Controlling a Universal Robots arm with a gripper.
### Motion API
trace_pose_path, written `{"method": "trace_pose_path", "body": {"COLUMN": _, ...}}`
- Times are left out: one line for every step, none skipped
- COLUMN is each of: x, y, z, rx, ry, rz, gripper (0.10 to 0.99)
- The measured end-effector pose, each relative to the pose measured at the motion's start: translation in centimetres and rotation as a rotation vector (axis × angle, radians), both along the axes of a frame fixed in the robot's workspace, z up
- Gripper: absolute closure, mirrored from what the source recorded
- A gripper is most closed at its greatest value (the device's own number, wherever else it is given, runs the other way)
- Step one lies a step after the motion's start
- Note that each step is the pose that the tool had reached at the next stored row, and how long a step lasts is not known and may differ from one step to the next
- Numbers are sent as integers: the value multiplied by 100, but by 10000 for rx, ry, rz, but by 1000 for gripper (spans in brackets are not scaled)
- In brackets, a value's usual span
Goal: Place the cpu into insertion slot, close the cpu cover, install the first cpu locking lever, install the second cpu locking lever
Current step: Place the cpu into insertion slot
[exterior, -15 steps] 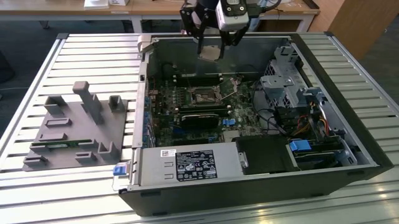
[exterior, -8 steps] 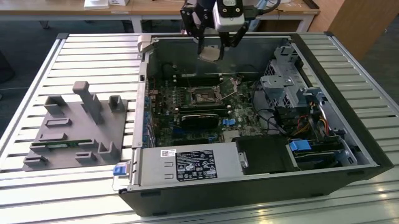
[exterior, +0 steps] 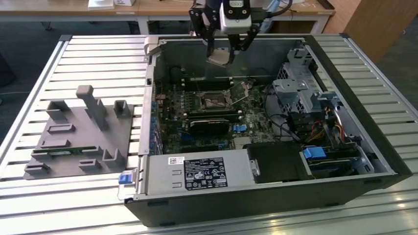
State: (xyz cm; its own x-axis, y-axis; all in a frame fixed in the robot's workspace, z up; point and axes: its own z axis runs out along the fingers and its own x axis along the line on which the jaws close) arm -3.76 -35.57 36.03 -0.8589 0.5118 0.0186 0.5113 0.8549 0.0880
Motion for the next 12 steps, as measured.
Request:
{"method": "trace_pose_path", "body": {"x": -2, "y": 1, "z": -2, "rx": -1, "ry": 0, "rz": -84, "gripper": 549}}
{"method": "trace_pose_path", "body": {"x": -4, "y": 2, "z": -5, "rx": 0, "ry": 0, "rz": -161, "gripper": 549}}
{"method": "trace_pose_path", "body": {"x": -6, "y": 4, "z": -7, "rx": 0, "ry": 0, "rz": -237, "gripper": 549}}
{"method": "trace_pose_path", "body": {"x": -8, "y": 5, "z": -10, "rx": 0, "ry": 0, "rz": -312, "gripper": 549}}
{"method": "trace_pose_path", "body": {"x": -10, "y": 7, "z": -12, "rx": 0, "ry": 0, "rz": -386, "gripper": 549}}
{"method": "trace_pose_path", "body": {"x": -12, "y": 8, "z": -14, "rx": -1, "ry": 1, "rz": -460, "gripper": 549}}
{"method": "trace_pose_path", "body": {"x": -14, "y": 10, "z": -17, "rx": 0, "ry": 0, "rz": -534, "gripper": 549}}
{"method": "trace_pose_path", "body": {"x": -16, "y": 11, "z": -19, "rx": 0, "ry": 0, "rz": -604, "gripper": 549}}
{"method": "trace_pose_path", "body": {"x": -19, "y": 13, "z": -21, "rx": 0, "ry": 0, "rz": -672, "gripper": 549}}
{"method": "trace_pose_path", "body": {"x": -22, "y": 15, "z": -24, "rx": 0, "ry": 0, "rz": -748, "gripper": 549}}
{"method": "trace_pose_path", "body": {"x": -24, "y": 17, "z": -26, "rx": -1, "ry": 0, "rz": -816, "gripper": 549}}
{"method": "trace_pose_path", "body": {"x": -27, "y": 18, "z": -28, "rx": 0, "ry": 0, "rz": -885, "gripper": 549}}
